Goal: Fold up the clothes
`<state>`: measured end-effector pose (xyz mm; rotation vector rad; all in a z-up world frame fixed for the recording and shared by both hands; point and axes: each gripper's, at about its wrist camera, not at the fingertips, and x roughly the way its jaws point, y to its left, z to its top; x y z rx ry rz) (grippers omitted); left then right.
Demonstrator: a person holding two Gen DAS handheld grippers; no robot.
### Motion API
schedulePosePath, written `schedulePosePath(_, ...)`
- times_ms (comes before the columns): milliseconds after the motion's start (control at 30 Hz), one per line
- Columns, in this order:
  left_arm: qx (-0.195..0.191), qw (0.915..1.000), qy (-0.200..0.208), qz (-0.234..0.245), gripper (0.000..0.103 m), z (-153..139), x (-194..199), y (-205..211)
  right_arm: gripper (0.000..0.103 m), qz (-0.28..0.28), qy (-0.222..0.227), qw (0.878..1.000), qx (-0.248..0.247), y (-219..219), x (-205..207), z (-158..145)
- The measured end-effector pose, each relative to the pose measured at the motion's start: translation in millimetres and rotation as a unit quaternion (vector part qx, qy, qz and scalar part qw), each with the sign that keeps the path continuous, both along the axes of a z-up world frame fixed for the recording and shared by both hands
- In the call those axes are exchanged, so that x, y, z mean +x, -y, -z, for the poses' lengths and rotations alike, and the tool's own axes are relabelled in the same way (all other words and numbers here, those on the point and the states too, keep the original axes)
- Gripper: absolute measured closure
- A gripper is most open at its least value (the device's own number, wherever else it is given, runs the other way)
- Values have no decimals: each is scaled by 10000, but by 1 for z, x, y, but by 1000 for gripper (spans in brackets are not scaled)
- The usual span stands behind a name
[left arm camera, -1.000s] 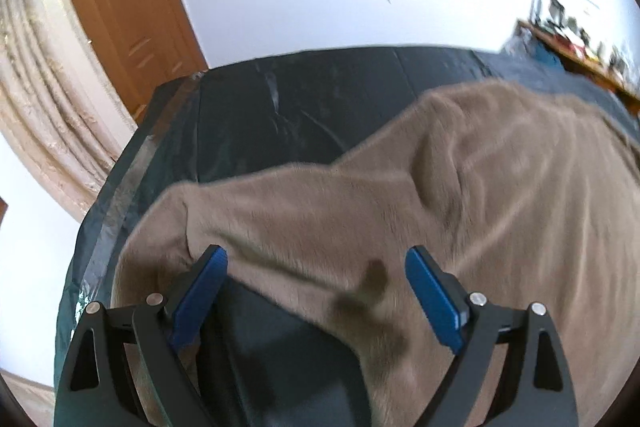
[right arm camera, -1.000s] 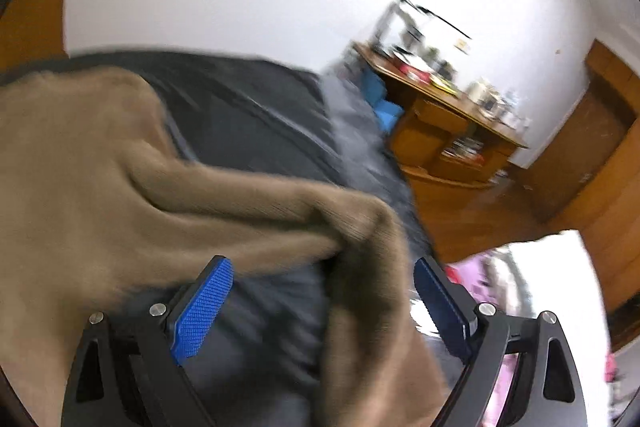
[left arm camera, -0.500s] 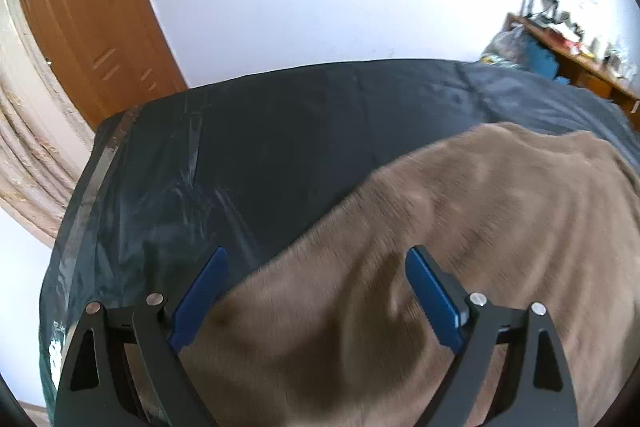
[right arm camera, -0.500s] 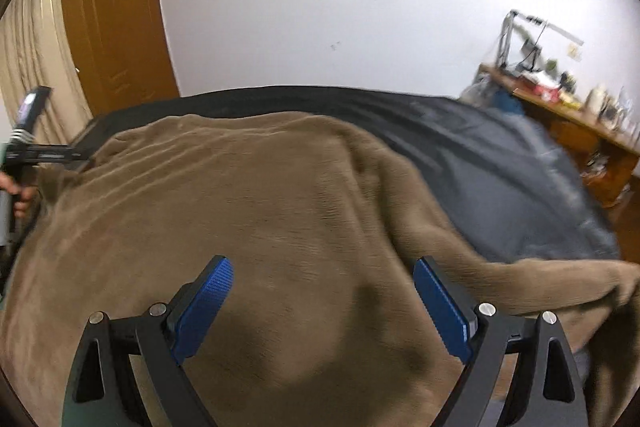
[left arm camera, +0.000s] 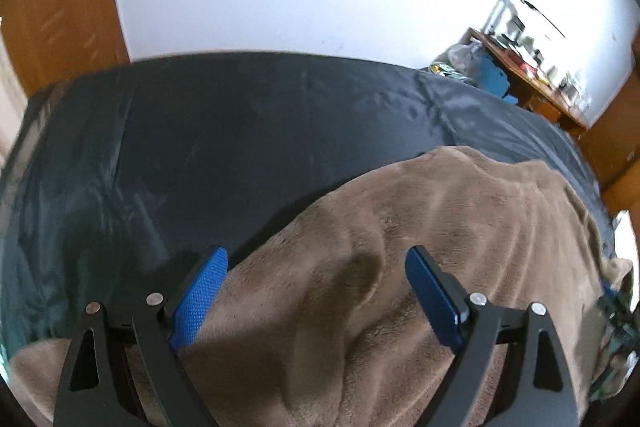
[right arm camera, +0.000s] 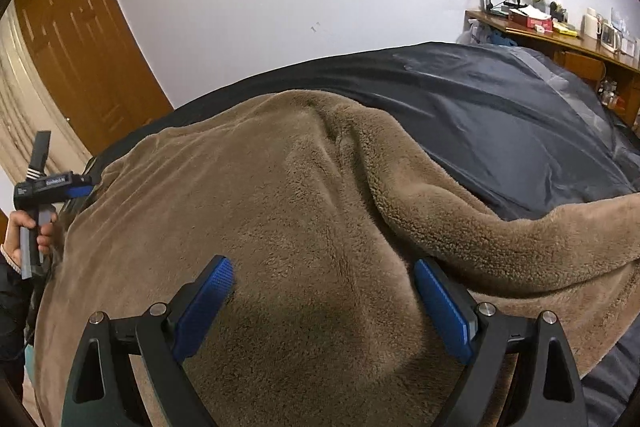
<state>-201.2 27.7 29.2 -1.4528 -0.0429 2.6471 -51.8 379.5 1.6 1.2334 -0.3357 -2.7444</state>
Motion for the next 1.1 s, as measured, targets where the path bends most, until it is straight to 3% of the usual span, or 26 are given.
schedulePosePath(67, -686, 9975, -85, -125, 10, 3, -9, -12, 10, -25, -16, 10000, -14, -3, 3, -2)
schedulePosePath(133, -1022, 9941, -28, -363, 11, 14, -17, -14, 10, 7, -44, 10000, -44, -6, 6, -3)
schedulePosePath(333, -1109, 9891, -236, -935, 11, 24, -35, -1, 10, 190, 94, 9997, 99, -8, 2, 0)
schedulePosePath(567, -1700, 9771, -468, -1196, 8, 25, -54, -2, 8, 199, 300, 9971, 670, 6, -8, 5)
schedulePosePath(733, -1761, 9769, -453, -1125, 8, 26, -55, -9, 0, 134, 451, 9934, 1049, 14, -20, 10)
schedulePosePath(867, -1855, 9781, -469, -817, 8, 15, -31, -1, 0, 89, 529, 9907, 1250, 18, -24, 13)
schedulePosePath(1100, -1418, 9882, -540, -210, 8, -20, 26, -7, 0, 75, 539, 9902, 1285, 18, -28, 14)
